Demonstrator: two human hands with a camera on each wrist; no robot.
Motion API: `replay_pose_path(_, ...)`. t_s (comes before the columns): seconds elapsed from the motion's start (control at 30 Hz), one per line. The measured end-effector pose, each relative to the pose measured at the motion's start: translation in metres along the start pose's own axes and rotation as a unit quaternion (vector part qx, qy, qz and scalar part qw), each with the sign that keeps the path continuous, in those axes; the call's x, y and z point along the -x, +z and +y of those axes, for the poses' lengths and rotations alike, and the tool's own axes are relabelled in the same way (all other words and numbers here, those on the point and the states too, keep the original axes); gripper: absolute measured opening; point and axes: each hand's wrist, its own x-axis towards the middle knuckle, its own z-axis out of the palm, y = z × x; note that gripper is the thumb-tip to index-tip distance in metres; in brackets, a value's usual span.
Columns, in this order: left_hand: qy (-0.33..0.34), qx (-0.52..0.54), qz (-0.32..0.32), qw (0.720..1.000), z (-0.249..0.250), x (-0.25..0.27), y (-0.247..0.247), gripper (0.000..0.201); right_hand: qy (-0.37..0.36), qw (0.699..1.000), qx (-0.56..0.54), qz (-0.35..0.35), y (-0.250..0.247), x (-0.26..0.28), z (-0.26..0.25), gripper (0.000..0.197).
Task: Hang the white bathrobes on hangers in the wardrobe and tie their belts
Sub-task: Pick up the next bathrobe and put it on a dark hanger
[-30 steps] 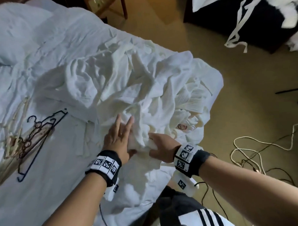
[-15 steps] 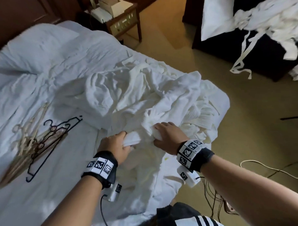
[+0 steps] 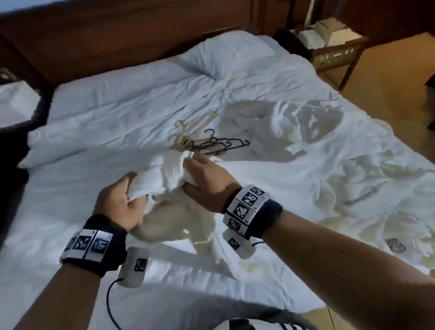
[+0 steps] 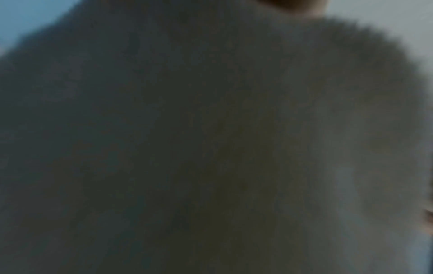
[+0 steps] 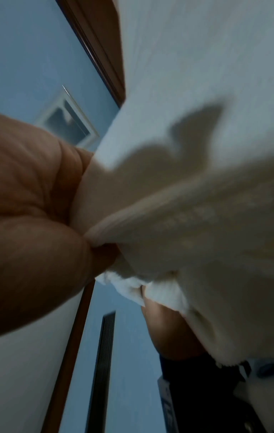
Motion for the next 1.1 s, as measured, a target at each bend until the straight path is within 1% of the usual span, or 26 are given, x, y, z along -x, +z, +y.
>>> replay_pose_path(0.03,-0.032,-0.014,0.021,0.999,-0.023,0.011,-0.031,0.041,-0.034,0.999,-0.016,-0.011,0.02,-0.016,-0.029,0.023)
replay_pose_path(0.1,-0.075,-0.076,0.059,0.992,-0.062,0.038,-0.092,0.045,-0.093,0.994,-0.049,-0.041,0.061,-0.042,-0.085,0.024)
replay_pose_path(0.17,-0.118,-0.141,0.082,0.98,-0.098,0.065,-0.138,0.043,-0.126,0.985,-0.079,-0.083,0.102,-0.06,-0.131,0.028)
replay_pose_path(0.2,-0.157,-0.15,0.079,0.973,-0.118,0.079,-0.153,0.041,-0.13,0.982,-0.089,-0.108,0.122,-0.065,-0.149,0.032)
replay_pose_path(0.27,-0.235,-0.136,0.037,0.962,-0.159,0.105,-0.167,0.042,-0.124,0.972,-0.086,-0.178,0.163,-0.069,-0.168,0.035)
replay_pose_path(0.33,-0.28,-0.125,-0.043,0.951,-0.194,0.133,-0.161,0.053,-0.108,0.959,-0.046,-0.259,0.199,-0.065,-0.17,0.036)
replay_pose_path(0.37,-0.299,-0.123,-0.079,0.943,-0.208,0.146,-0.151,0.054,-0.096,0.95,-0.025,-0.296,0.213,-0.062,-0.165,0.037)
replay_pose_path(0.4,-0.318,-0.118,-0.1,0.935,-0.218,0.158,-0.14,0.048,-0.085,0.941,-0.01,-0.328,0.225,-0.059,-0.159,0.04)
replay_pose_path(0.47,-0.338,-0.092,-0.108,0.93,-0.227,0.176,-0.115,0.034,-0.061,0.923,0.013,-0.379,0.241,-0.054,-0.145,0.053)
replay_pose_path(0.5,-0.342,-0.081,-0.11,0.93,-0.226,0.18,-0.104,0.031,-0.053,0.916,0.022,-0.396,0.245,-0.054,-0.137,0.058)
replay_pose_path(0.57,-0.344,-0.06,-0.13,0.928,-0.225,0.178,-0.084,0.031,-0.043,0.909,0.042,-0.412,0.247,-0.057,-0.119,0.059)
replay_pose_path(0.63,-0.335,-0.036,-0.147,0.93,-0.221,0.164,-0.065,0.043,-0.031,0.908,0.067,-0.412,0.239,-0.064,-0.097,0.056)
replay_pose_path(0.7,-0.304,-0.031,-0.159,0.939,-0.215,0.143,-0.044,0.054,-0.011,0.916,0.091,-0.39,0.226,-0.071,-0.067,0.053)
replay_pose_path(0.77,-0.283,-0.02,-0.16,0.946,-0.207,0.12,-0.021,0.059,0.03,0.927,0.113,-0.356,0.211,-0.078,-0.031,0.05)
replay_pose_path(0.8,-0.283,0.004,-0.157,0.946,-0.202,0.107,-0.01,0.059,0.056,0.931,0.122,-0.339,0.203,-0.081,-0.012,0.047)
replay_pose_path(0.9,-0.275,0.067,-0.172,0.944,-0.191,0.072,0.02,0.049,0.127,0.928,0.152,-0.317,0.181,-0.091,0.045,0.042)
replay_pose_path(1.0,-0.258,0.056,-0.181,0.947,-0.198,0.04,0.046,0.034,0.154,0.909,0.187,-0.34,0.169,-0.098,0.095,0.04)
replay_pose_path(1.1,-0.265,0.033,-0.196,0.944,-0.214,0.01,0.065,0.031,0.181,0.89,0.2,-0.368,0.175,-0.108,0.139,0.038)
